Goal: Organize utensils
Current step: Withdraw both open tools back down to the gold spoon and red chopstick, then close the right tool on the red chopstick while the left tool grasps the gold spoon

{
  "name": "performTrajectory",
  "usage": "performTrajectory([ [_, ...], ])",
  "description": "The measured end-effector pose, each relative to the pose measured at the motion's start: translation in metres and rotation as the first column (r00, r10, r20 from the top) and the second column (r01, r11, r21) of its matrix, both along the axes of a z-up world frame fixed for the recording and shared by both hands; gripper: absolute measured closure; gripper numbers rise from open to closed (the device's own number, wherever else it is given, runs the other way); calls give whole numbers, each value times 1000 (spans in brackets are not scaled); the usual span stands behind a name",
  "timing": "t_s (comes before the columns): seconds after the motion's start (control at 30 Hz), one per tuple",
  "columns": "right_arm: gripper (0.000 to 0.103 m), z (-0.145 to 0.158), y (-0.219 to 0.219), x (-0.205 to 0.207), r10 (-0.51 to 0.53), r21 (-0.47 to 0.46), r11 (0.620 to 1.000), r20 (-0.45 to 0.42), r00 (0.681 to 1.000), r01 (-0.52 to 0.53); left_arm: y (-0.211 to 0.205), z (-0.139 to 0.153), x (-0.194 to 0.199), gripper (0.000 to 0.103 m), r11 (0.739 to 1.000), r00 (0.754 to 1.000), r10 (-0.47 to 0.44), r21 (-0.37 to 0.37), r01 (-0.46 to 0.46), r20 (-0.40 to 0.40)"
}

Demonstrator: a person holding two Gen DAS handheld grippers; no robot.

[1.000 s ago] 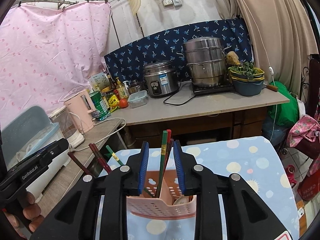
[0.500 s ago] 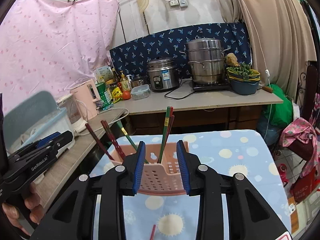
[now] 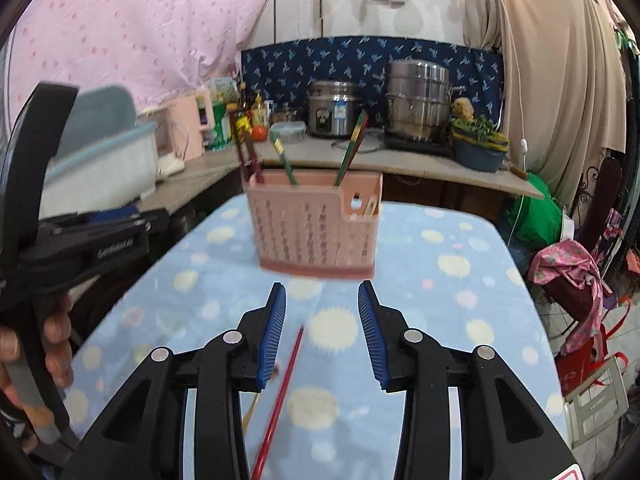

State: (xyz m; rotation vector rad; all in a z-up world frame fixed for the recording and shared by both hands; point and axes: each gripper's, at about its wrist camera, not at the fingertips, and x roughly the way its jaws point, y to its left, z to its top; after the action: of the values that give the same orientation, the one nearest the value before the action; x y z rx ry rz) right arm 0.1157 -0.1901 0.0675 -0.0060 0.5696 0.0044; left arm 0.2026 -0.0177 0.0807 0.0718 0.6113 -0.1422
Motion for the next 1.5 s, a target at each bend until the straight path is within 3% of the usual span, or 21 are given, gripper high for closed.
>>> performTrajectory([
  [0.3,66,-71,21,-51,17,63,998,-155,988,-7,14,-56,-41,66,999,996,23,25,-20,-90],
  [0.43,66,-97,32,-65,20,56,998,-200,980,-9,17,-80,-58,66,1000,989,13,3,-12,-149],
  [0.63,66,-120,39,-74,31,84,996,-247,968,-10,20,-109,-78,66,1000,978,12,20,-8,-209],
  [0.8,69,-129,43,-74,38,95,995,-263,964,-13,19,-120,-87,66,1000,971,6,18,-2,-239],
  [1.3,95,-137,39,-73,7,79,997,-252,968,14,18,-137,-96,66,1000,959,-4,24,11,-284],
  [1.5,96,-136,27,-74,-34,86,995,-245,969,56,13,-137,-98,56,999,957,-32,8,36,-288],
])
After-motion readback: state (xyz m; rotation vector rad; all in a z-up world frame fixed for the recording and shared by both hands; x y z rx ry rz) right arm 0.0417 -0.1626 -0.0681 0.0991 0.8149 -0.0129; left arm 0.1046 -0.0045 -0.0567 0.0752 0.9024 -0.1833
